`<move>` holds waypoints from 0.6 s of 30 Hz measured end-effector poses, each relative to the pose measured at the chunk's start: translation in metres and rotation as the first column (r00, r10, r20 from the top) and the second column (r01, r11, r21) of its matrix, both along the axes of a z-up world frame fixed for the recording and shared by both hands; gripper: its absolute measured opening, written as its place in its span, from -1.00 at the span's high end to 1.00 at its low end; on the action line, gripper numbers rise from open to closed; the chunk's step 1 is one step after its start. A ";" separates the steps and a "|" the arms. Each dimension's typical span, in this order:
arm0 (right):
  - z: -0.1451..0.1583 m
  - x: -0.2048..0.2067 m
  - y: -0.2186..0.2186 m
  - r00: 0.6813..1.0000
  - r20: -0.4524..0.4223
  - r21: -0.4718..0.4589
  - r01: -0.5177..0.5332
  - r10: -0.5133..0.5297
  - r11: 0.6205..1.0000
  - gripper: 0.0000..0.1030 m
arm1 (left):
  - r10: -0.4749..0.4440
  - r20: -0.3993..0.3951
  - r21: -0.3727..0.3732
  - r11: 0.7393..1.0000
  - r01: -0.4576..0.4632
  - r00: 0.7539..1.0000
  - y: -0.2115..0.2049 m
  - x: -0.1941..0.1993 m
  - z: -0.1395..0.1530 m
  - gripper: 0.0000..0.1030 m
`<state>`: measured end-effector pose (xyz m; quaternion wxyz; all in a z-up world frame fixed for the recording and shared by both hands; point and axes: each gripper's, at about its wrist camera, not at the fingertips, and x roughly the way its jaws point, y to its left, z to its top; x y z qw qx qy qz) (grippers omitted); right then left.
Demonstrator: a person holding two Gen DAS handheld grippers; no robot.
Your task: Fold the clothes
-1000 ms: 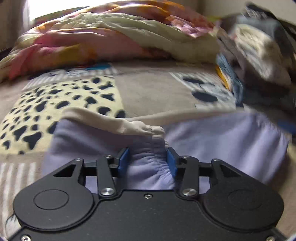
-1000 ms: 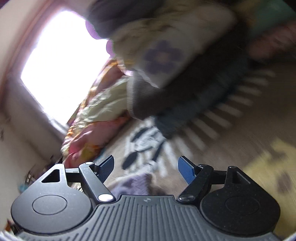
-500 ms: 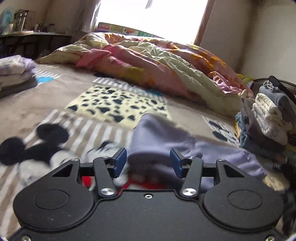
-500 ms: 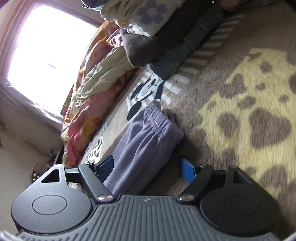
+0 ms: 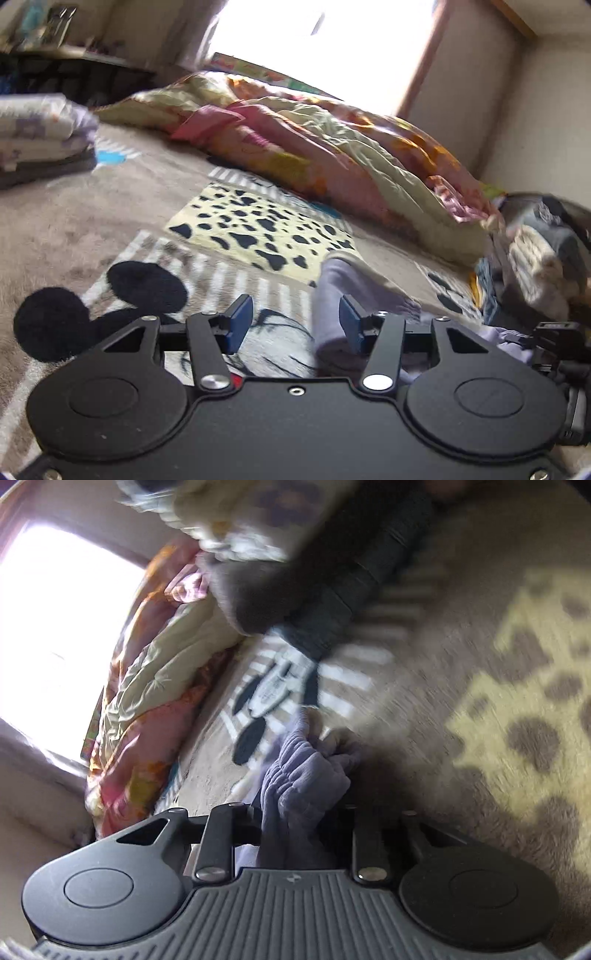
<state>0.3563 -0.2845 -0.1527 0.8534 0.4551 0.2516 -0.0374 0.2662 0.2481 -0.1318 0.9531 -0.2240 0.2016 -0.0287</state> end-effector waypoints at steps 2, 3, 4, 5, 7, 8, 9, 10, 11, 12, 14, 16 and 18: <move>0.023 0.002 0.017 0.997 0.054 -0.112 -0.041 0.047 0.993 0.48 | 0.000 -0.004 -0.076 0.997 0.000 1.000 0.013 0.002 -0.002 0.02; 0.034 0.004 0.027 0.994 0.079 -0.172 -0.062 0.077 0.983 0.48 | 0.003 -0.006 -0.103 0.995 -0.003 1.000 0.019 0.003 -0.003 0.02; 0.046 0.008 0.040 0.988 0.101 -0.240 -0.091 0.118 0.966 0.48 | 0.013 -0.007 -0.114 0.993 -0.014 1.000 0.024 0.003 -0.004 0.02; 0.057 0.011 0.054 0.979 0.119 -0.307 -0.121 0.164 0.944 0.48 | 0.020 -0.006 -0.122 0.992 -0.021 1.000 0.028 0.003 -0.004 0.02; 0.076 0.018 0.087 0.952 0.137 -0.432 -0.190 0.272 0.882 0.49 | 0.035 -0.011 -0.143 0.989 -0.036 0.999 0.036 0.002 -0.004 0.02; 0.085 0.021 0.104 0.935 0.140 -0.492 -0.219 0.325 0.842 0.49 | 0.043 -0.014 -0.155 0.987 -0.045 0.999 0.041 0.002 -0.005 0.02; 0.090 0.025 0.123 0.917 0.139 -0.546 -0.244 0.374 0.802 0.49 | 0.048 -0.017 -0.167 0.985 -0.050 0.999 0.044 0.002 -0.006 0.02; 0.093 0.029 0.142 0.898 0.137 -0.588 -0.266 0.418 0.764 0.49 | 0.053 -0.019 -0.180 0.982 -0.056 0.998 0.047 0.001 -0.006 0.02; 0.095 0.033 0.160 0.879 0.128 -0.624 -0.289 0.459 0.726 0.49 | 0.058 -0.022 -0.192 0.979 -0.061 0.998 0.051 0.001 -0.007 0.02; 0.095 0.034 0.178 0.862 0.110 -0.664 -0.307 0.496 0.682 0.49 | 0.062 -0.023 -0.202 0.977 -0.066 0.998 0.054 0.000 -0.007 0.01; 0.095 0.036 0.214 0.824 0.066 -0.739 -0.339 0.563 0.583 0.49 | 0.062 -0.021 -0.207 0.976 -0.065 0.998 0.057 -0.001 -0.006 0.01; 0.090 0.033 0.247 0.787 -0.002 -0.814 -0.360 0.617 0.455 0.49 | 0.057 -0.023 -0.208 0.976 -0.061 0.998 0.058 -0.001 -0.006 0.00; 0.081 0.027 0.276 0.751 -0.079 -0.876 -0.366 0.655 0.314 0.49 | 0.051 -0.025 -0.204 0.977 -0.055 0.998 0.059 -0.001 -0.006 -0.01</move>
